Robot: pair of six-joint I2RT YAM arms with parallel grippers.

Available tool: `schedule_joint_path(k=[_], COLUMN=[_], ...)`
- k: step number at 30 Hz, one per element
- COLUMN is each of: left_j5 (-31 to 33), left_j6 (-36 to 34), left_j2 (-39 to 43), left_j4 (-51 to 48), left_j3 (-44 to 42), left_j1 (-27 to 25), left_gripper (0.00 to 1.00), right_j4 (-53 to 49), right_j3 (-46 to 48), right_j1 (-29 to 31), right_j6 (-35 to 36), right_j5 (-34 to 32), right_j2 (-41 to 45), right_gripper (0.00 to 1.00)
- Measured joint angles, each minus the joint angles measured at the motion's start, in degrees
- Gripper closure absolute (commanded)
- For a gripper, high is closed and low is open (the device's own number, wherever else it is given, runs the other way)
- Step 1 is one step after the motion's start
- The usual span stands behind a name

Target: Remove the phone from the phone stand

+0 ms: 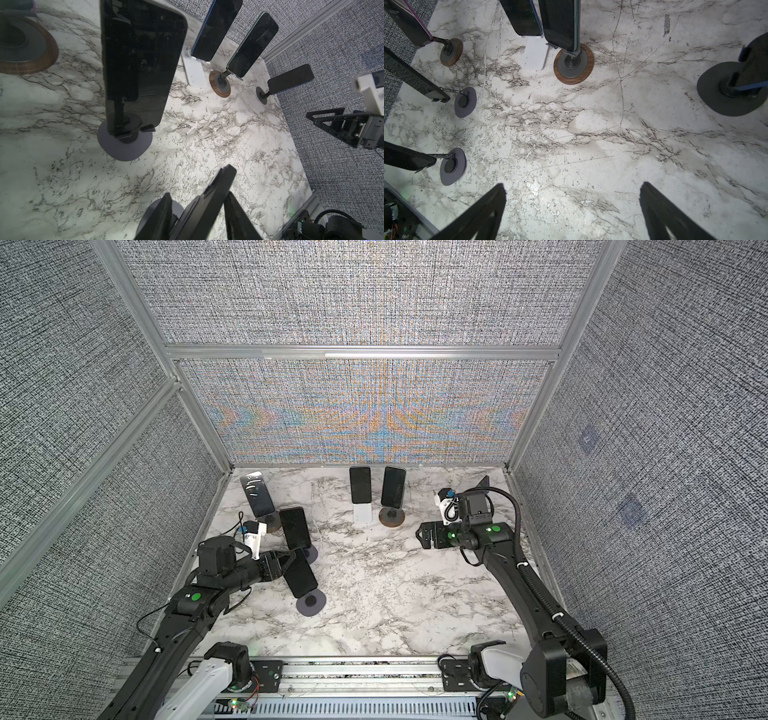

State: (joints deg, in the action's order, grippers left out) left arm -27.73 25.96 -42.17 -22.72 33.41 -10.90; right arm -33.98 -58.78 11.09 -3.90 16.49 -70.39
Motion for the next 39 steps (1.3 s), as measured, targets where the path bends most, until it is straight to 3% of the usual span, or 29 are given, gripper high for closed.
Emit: schedule_joint_path(k=[18, 29, 35, 39], left_j5=[3.5, 3.6, 2.8, -0.3], left_j6=[-0.1, -0.3, -1.7, -2.6], left_j2=[1.6, -0.1, -2.7, -7.3], left_j4=[-2.0, -3.7, -6.5, -8.4], left_j3=[1.2, 3.9, 11.0, 18.0], left_j1=[-1.7, -2.1, -2.1, -2.1], left_gripper=[0.87, 0.92, 0.99, 1.0], right_j4=[0.0, 0.0, 0.2, 3.2], right_j3=[0.0, -1.9, -4.5, -5.6], right_j1=[0.0, 2.4, 8.0, 16.3], right_j6=[0.0, 1.2, 5.0, 9.9], right_j5=[0.2, 2.8, 5.2, 6.1], right_j2=[-0.4, -1.4, -1.8, -1.7], right_gripper=[0.01, 0.01, 0.01, 0.02])
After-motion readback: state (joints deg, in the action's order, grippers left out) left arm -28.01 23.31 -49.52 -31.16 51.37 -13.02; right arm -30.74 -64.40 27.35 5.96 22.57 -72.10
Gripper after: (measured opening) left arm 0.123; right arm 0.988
